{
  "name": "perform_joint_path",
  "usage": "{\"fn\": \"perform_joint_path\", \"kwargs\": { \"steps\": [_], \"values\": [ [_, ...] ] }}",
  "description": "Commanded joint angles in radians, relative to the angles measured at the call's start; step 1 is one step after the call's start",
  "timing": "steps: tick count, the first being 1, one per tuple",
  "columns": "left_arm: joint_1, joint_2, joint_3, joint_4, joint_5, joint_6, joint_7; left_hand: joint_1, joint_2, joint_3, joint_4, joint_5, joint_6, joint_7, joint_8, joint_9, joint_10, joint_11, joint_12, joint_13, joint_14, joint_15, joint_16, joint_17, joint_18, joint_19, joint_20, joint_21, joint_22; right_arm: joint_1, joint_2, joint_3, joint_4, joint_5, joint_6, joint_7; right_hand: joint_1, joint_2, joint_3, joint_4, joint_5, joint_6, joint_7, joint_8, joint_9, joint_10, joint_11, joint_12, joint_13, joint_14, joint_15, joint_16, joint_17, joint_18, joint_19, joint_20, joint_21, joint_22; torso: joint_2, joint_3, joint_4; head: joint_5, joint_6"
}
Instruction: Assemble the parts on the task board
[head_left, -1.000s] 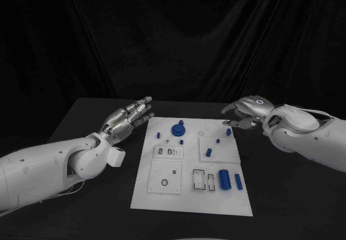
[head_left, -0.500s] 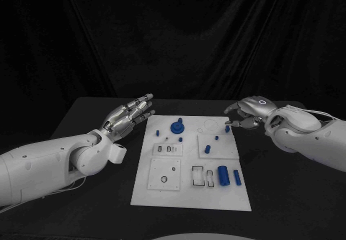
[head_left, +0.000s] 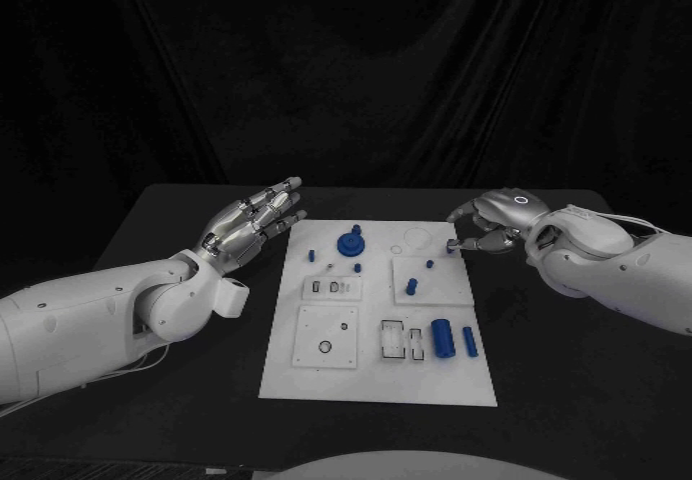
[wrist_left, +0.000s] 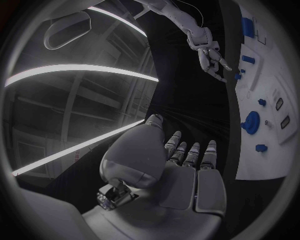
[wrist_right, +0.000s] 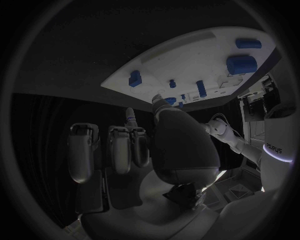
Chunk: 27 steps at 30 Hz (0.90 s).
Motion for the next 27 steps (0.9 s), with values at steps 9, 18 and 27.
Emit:
{"fn": "perform_joint_path", "kwargs": {
  "steps": [9, 18, 27],
  "values": [
    [-0.002, 0.001, 0.001, 0.001, -0.002, 0.015, 0.116, 0.012, 0.0, 0.008, -0.001, 0.006, -0.004, -0.006, 0.0, -0.001, -0.001, 0.005, -0.003, -0.001, 0.0, 0.003, -0.004, -0.001, 0.015, -0.001, -0.005, 0.0, -0.002, -0.006, 0.005, 0.001, -0.016, 0.003, -0.014, 0.009, -0.008, -0.018, -0.016, 0.004, -0.004, 0.002, -0.001, 0.002, -0.002, 0.106, 0.003, 0.003, 0.263, 0.106, -0.002, 0.003, 0.263, 0.006, 0.077, -0.002, 0.007, 0.245, -0.001, 0.0003, -0.0005, -0.007, -0.029],
    [-0.003, -0.002, 0.001, 0.001, -0.002, 0.018, 0.116, 0.013, 0.001, 0.009, -0.001, 0.007, -0.005, -0.006, 0.0, -0.001, -0.001, 0.005, -0.003, -0.001, 0.0, 0.003, -0.004, -0.001, 0.015, -0.001, -0.005, 0.0, -0.002, -0.008, 0.004, 0.001, -0.018, 0.003, -0.006, 0.013, 0.007, -0.005, -0.012, 0.002, 0.004, 0.023, 0.002, 0.013, 0.001, 0.106, 0.005, 0.003, 0.263, 0.106, -0.002, 0.003, 0.263, 0.006, 0.079, -0.002, 0.01, 0.246, -0.001, -0.0002, -0.0001, -0.007, -0.041],
    [-0.004, -0.003, 0.001, 0.003, -0.002, 0.021, 0.116, 0.013, 0.001, 0.009, -0.001, 0.007, -0.005, -0.006, 0.0, -0.001, -0.001, 0.005, -0.003, -0.001, 0.0, 0.003, -0.004, -0.001, 0.015, 0.0, -0.005, 0.0, -0.001, -0.016, 0.011, 0.001, -0.031, 0.003, 0.009, 0.013, 0.05, 0.014, 0.002, -0.004, 0.094, 0.029, 0.004, 0.016, 0.004, 0.106, 0.008, 0.003, 0.263, 0.106, -0.001, 0.003, 0.263, 0.006, 0.078, 0.0, 0.008, 0.245, -0.001, -0.0008, 0.0011, -0.002, -0.044]
  ]
}}
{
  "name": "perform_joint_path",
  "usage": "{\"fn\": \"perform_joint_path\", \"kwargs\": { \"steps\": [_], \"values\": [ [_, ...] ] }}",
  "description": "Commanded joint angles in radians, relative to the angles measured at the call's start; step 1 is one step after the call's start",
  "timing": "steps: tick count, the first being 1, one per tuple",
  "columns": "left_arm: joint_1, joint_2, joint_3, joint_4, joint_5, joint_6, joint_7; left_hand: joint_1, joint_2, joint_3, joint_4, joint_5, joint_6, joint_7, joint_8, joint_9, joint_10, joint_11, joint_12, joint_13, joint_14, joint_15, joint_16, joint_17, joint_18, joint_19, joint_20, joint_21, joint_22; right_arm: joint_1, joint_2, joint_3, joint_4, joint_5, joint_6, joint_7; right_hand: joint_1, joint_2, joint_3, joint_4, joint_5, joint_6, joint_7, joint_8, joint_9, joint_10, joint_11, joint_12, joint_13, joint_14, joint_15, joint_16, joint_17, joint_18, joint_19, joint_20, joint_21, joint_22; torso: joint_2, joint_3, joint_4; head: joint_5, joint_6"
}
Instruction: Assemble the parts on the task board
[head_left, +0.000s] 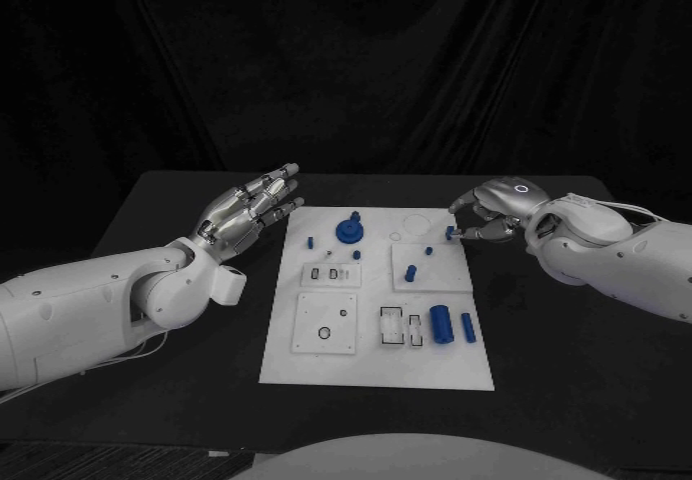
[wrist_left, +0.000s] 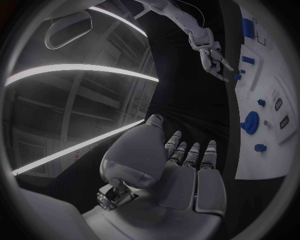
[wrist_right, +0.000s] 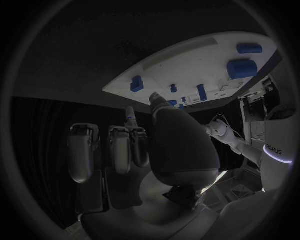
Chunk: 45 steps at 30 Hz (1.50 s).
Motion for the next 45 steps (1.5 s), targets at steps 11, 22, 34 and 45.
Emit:
{"fn": "perform_joint_path", "kwargs": {
  "steps": [11, 22, 34, 45],
  "values": [
    [-0.002, -0.003, 0.001, 0.005, -0.001, 0.016, 0.114, 0.011, -0.004, 0.007, 0.001, 0.007, -0.003, -0.002, -0.001, -0.001, -0.001, 0.006, -0.003, -0.001, 0.0, 0.004, -0.004, -0.001, 0.015, -0.001, -0.004, 0.0, -0.001, -0.007, 0.008, 0.0, -0.012, 0.0, 0.018, -0.01, 0.011, -0.01, -0.001, 0.0, 0.006, 0.026, 0.002, 0.015, 0.007, 0.106, 0.01, 0.003, 0.263, 0.106, 0.001, 0.003, 0.263, 0.006, 0.078, 0.001, 0.004, 0.245, -0.001, 0.0004, 0.0, 0.001, -0.018],
    [-0.002, -0.007, 0.001, 0.009, -0.001, 0.018, 0.113, 0.012, -0.004, 0.008, 0.0, 0.008, -0.003, -0.002, -0.001, -0.001, -0.001, 0.008, -0.002, -0.001, 0.0, 0.005, -0.004, -0.001, 0.015, 0.0, -0.003, 0.0, -0.001, -0.015, 0.019, 0.0, -0.025, 0.0, 0.035, -0.02, 0.029, -0.004, 0.003, -0.004, 0.022, 0.057, 0.006, 0.033, 0.022, 0.106, 0.013, 0.003, 0.263, 0.106, 0.003, 0.003, 0.263, 0.006, 0.078, 0.003, 0.004, 0.245, -0.001, -0.0006, 0.0007, 0.0, -0.026],
    [-0.002, -0.008, 0.001, 0.009, -0.001, 0.02, 0.109, 0.012, -0.004, 0.008, 0.0, 0.008, -0.003, -0.002, -0.001, -0.001, -0.001, 0.008, -0.002, -0.001, 0.0, 0.005, -0.004, -0.001, 0.015, 0.0, -0.003, 0.0, -0.001, -0.028, 0.035, 0.001, -0.041, 0.0, 0.043, -0.018, 0.035, -0.004, 0.004, -0.006, 0.026, 0.061, 0.006, 0.036, 0.025, 0.106, 0.014, 0.003, 0.263, 0.106, 0.003, 0.003, 0.263, 0.006, 0.078, 0.003, 0.003, 0.244, -0.001, 0.0001, -0.0001, 0.002, -0.034],
    [-0.002, -0.012, 0.001, 0.012, -0.001, 0.021, 0.101, 0.014, -0.004, 0.008, 0.0, 0.009, -0.004, -0.001, -0.001, -0.001, -0.001, 0.009, -0.002, -0.001, 0.0, 0.007, -0.004, -0.001, 0.015, 0.0, -0.002, 0.0, -0.001, -0.032, 0.053, 0.001, -0.069, 0.0, 0.028, -0.01, 0.052, 0.008, 0.009, -0.009, 0.078, 0.06, 0.008, 0.037, 0.037, 0.106, 0.015, 0.003, 0.263, 0.106, 0.005, 0.003, 0.263, 0.006, 0.078, 0.005, 0.003, 0.244, -0.001, -0.0001, 0.0005, -0.001, -0.042]
  ]
}}
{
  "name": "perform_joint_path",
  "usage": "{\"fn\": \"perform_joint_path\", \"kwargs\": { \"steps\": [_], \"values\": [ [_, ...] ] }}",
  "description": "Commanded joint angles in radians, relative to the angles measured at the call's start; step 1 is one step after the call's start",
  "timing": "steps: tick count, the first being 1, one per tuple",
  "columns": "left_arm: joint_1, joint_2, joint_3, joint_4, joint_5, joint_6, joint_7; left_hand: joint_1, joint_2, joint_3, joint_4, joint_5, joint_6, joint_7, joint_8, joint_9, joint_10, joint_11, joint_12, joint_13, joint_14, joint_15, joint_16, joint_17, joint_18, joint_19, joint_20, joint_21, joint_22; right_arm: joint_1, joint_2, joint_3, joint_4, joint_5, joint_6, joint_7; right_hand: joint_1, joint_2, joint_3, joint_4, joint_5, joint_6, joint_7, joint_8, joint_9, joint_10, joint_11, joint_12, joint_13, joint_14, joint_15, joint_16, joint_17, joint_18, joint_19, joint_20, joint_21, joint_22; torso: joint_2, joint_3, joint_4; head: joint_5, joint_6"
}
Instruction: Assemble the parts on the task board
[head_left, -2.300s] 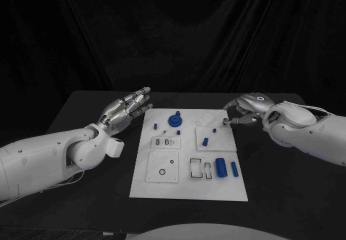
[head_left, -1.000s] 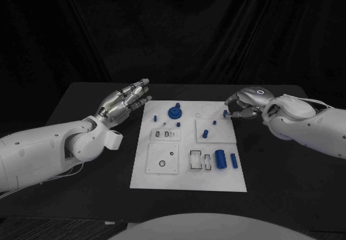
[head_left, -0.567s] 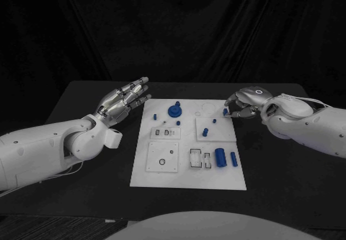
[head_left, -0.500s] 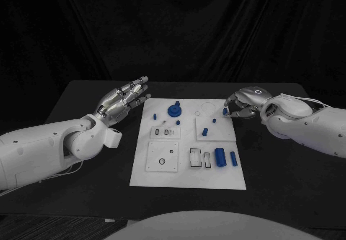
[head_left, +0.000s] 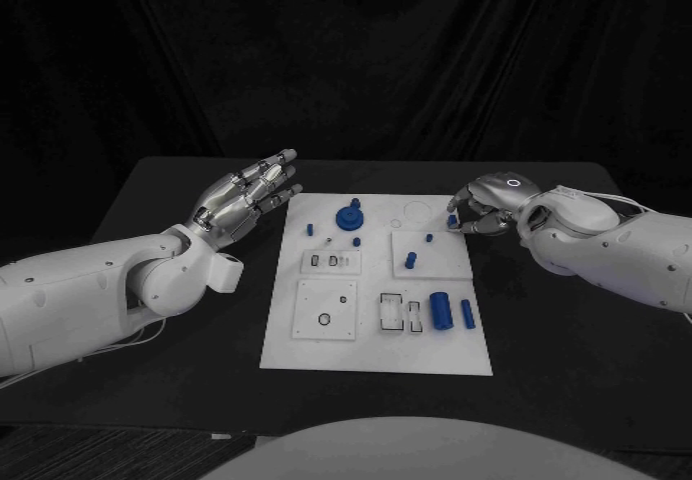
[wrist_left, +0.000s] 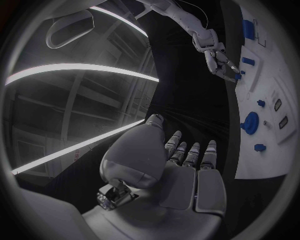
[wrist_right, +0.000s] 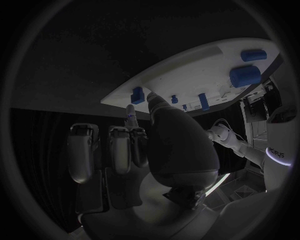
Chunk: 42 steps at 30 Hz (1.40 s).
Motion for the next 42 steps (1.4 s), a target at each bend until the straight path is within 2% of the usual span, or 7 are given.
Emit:
{"fn": "perform_joint_path", "kwargs": {
  "steps": [1, 14, 28, 35, 39, 42],
  "values": [
    [-0.001, -0.001, 0.001, 0.004, -0.001, 0.012, 0.1, 0.01, 0.0, 0.006, 0.002, 0.005, -0.004, -0.001, -0.001, -0.001, -0.001, 0.009, -0.002, -0.002, 0.0, 0.007, -0.004, -0.001, 0.014, 0.0, -0.002, 0.0, -0.001, -0.003, 0.004, 0.0, -0.008, -0.001, -0.005, -0.007, 0.01, 0.002, 0.004, -0.004, 0.008, 0.004, 0.0, 0.002, 0.002, 0.106, 0.008, 0.003, 0.263, 0.106, 0.005, 0.003, 0.263, 0.006, 0.077, 0.005, 0.003, 0.244, 0.0, 0.0001, 0.0003, -0.001, -0.001],
    [-0.001, -0.002, 0.001, 0.004, -0.001, 0.014, 0.093, 0.012, 0.0, 0.007, 0.001, 0.006, -0.003, 0.001, -0.001, -0.001, -0.002, 0.01, -0.003, -0.002, 0.0, 0.008, -0.004, -0.001, 0.014, 0.0, -0.001, 0.001, -0.001, -0.003, 0.006, 0.0, -0.015, -0.001, -0.015, -0.009, 0.02, 0.013, 0.009, -0.012, 0.028, 0.002, 0.0, 0.001, 0.007, 0.106, 0.009, 0.003, 0.263, 0.106, 0.006, 0.003, 0.263, 0.007, 0.076, 0.006, 0.001, 0.244, 0.0, 0.0002, 0.0002, 0.0, -0.002],
    [-0.001, -0.001, 0.001, 0.003, -0.001, 0.019, 0.087, 0.013, 0.0, 0.007, 0.001, 0.007, -0.003, 0.001, -0.001, -0.001, -0.002, 0.01, -0.003, -0.002, 0.0, 0.009, -0.004, -0.001, 0.014, 0.0, 0.0, 0.001, -0.001, -0.003, 0.006, 0.0, -0.015, -0.001, -0.003, -0.013, 0.017, 0.008, 0.002, -0.012, 0.014, 0.006, 0.001, 0.004, 0.012, 0.106, 0.009, 0.003, 0.263, 0.106, 0.006, 0.003, 0.263, 0.007, 0.076, 0.006, 0.0, 0.243, 0.0, 0.0003, -0.0001, 0.001, -0.003],
    [-0.001, 0.0, 0.001, 0.002, -0.001, 0.021, 0.086, 0.014, -0.001, 0.008, 0.001, 0.007, -0.002, 0.002, -0.001, 0.0, -0.002, 0.01, -0.003, -0.002, 0.0, 0.009, -0.004, -0.001, 0.014, 0.0, 0.0, 0.001, -0.001, -0.003, 0.006, 0.0, -0.014, -0.001, 0.002, -0.02, 0.016, 0.009, -0.002, -0.013, 0.009, 0.045, 0.005, 0.027, 0.035, 0.106, 0.013, 0.003, 0.263, 0.106, 0.009, 0.003, 0.263, 0.007, 0.075, 0.008, -0.001, 0.243, 0.0, 0.0001, 0.0002, 0.001, -0.003],
    [-0.001, -0.001, 0.001, 0.002, -0.001, 0.022, 0.085, 0.014, -0.001, 0.008, 0.001, 0.007, -0.002, 0.002, -0.001, 0.0, -0.002, 0.01, -0.003, -0.002, 0.0, 0.009, -0.004, -0.001, 0.014, 0.0, 0.0, 0.001, -0.001, -0.003, 0.006, 0.0, -0.013, -0.001, 0.004, -0.022, 0.023, 0.014, -0.002, -0.019, 0.017, 0.078, 0.004, 0.05, 0.062, 0.106, 0.012, 0.003, 0.263, 0.106, 0.009, 0.003, 0.263, 0.008, 0.075, 0.008, -0.002, 0.243, 0.0, -0.0001, 0.0002, 0.0, -0.003],
    [-0.001, -0.001, 0.001, 0.002, -0.001, 0.022, 0.085, 0.014, -0.001, 0.008, 0.001, 0.007, -0.002, 0.002, -0.001, 0.0, -0.002, 0.01, -0.003, -0.002, 0.0, 0.009, -0.004, -0.001, 0.014, 0.0, 0.0, 0.001, -0.001, -0.003, 0.006, 0.0, -0.013, -0.001, 0.005, -0.021, 0.025, 0.014, -0.002, -0.021, 0.018, 0.08, 0.004, 0.052, 0.065, 0.106, 0.012, 0.003, 0.263, 0.106, 0.009, 0.003, 0.263, 0.008, 0.074, 0.008, -0.003, 0.243, 0.0, 0.0, -0.0001, 0.003, -0.003]
  ]
}}
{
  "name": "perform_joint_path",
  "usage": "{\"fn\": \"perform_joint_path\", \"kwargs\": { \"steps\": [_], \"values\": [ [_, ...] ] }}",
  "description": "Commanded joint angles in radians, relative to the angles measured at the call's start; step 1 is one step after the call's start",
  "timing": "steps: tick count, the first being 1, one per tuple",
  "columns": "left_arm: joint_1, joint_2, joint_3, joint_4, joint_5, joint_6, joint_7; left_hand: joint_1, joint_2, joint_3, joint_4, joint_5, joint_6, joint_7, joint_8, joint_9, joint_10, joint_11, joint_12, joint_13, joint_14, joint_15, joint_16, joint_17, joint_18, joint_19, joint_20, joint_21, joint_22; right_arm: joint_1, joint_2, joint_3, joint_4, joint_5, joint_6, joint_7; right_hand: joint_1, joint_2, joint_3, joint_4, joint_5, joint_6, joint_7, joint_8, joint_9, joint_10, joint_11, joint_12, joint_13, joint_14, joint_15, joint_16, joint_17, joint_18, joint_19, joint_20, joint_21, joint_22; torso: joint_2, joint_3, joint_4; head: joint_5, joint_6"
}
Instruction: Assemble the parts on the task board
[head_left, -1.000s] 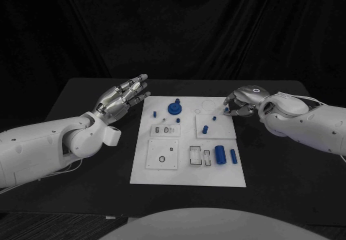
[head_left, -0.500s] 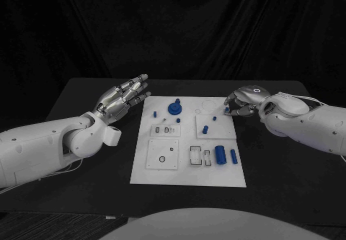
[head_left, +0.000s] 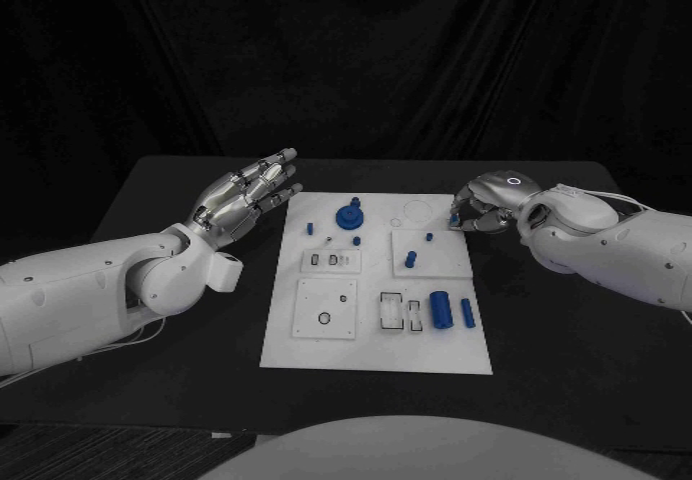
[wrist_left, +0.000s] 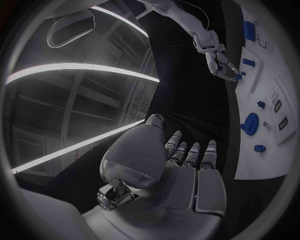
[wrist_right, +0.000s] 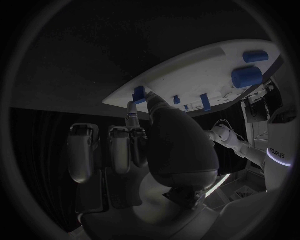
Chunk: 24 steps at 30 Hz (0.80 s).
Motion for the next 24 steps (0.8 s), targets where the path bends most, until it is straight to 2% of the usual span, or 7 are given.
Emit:
{"fn": "perform_joint_path", "kwargs": {
  "steps": [1, 11, 16, 21, 24],
  "values": [
    [-0.001, 0.0, 0.001, 0.001, 0.0, 0.014, 0.084, 0.01, 0.003, 0.008, 0.001, 0.003, -0.002, 0.002, -0.001, 0.0, 0.0, 0.004, -0.003, -0.001, 0.0, 0.009, -0.004, -0.001, 0.014, 0.0, 0.0, 0.001, -0.001, -0.002, -0.001, 0.0, 0.001, -0.002, 0.005, -0.019, 0.013, 0.002, -0.002, -0.005, 0.003, 0.009, -0.002, 0.006, 0.004, 0.107, 0.005, 0.003, 0.263, 0.106, 0.009, 0.003, 0.263, 0.008, 0.073, 0.008, -0.005, 0.242, 0.0, 0.0, -0.0001, 0.003, 0.0],
    [-0.001, -0.002, 0.001, 0.002, 0.0, 0.015, 0.086, 0.011, 0.003, 0.008, 0.0, 0.004, -0.002, 0.003, 0.0, 0.0, 0.0, 0.005, -0.003, -0.001, 0.0, 0.01, -0.004, -0.001, 0.014, 0.0, 0.001, 0.001, -0.001, -0.002, 0.001, 0.0, 0.002, -0.002, 0.001, -0.016, 0.022, 0.01, 0.001, -0.013, 0.009, 0.022, -0.004, 0.017, 0.021, 0.107, 0.004, 0.003, 0.263, 0.106, 0.007, 0.003, 0.263, 0.008, 0.073, 0.008, -0.005, 0.242, 0.0, -0.0001, -0.0003, 0.006, 0.0],
    [-0.001, -0.003, 0.001, 0.001, 0.0, 0.015, 0.085, 0.011, 0.003, 0.008, 0.0, 0.004, -0.002, 0.003, 0.0, 0.0, 0.0, 0.005, -0.003, -0.001, 0.0, 0.01, -0.004, -0.001, 0.014, 0.0, 0.001, 0.001, -0.001, -0.002, 0.002, 0.0, 0.002, -0.002, -0.016, -0.007, 0.035, 0.019, 0.006, -0.025, 0.041, 0.022, -0.006, 0.021, 0.039, 0.107, 0.003, 0.003, 0.263, 0.106, 0.005, 0.003, 0.263, 0.008, 0.073, 0.006, -0.005, 0.242, 0.0, -0.0005, 0.0006, 0.005, 0.0],
    [-0.001, -0.001, 0.001, 0.0, 0.0, 0.018, 0.085, 0.012, 0.003, 0.009, 0.0, 0.004, -0.002, 0.004, 0.0, 0.0, 0.0, 0.005, -0.003, -0.001, 0.0, 0.01, -0.004, -0.001, 0.014, 0.0, 0.002, 0.001, -0.001, -0.002, -0.002, 0.001, 0.01, -0.002, -0.046, 0.004, 0.049, 0.028, 0.014, -0.041, 0.097, 0.031, -0.008, 0.03, 0.062, 0.107, 0.001, 0.003, 0.263, 0.106, 0.002, 0.003, 0.263, 0.006, 0.079, 0.003, 0.006, 0.246, 0.0, -0.0005, 0.0004, 0.002, 0.0],
    [-0.001, 0.0, 0.001, -0.001, 0.0, 0.019, 0.084, 0.012, 0.003, 0.009, 0.0, 0.004, -0.002, 0.004, 0.0, 0.0, 0.0, 0.005, -0.003, -0.001, 0.0, 0.01, -0.004, -0.001, 0.014, 0.0, 0.002, 0.001, -0.001, 0.003, -0.009, 0.001, 0.024, -0.002, -0.061, 0.006, 0.052, 0.029, 0.015, -0.045, 0.107, 0.034, -0.008, 0.031, 0.067, 0.107, 0.001, 0.003, 0.263, 0.106, 0.001, 0.003, 0.263, 0.005, 0.079, 0.002, 0.007, 0.246, 0.0, -0.0001, 0.0, 0.005, 0.0]
  ]
}}
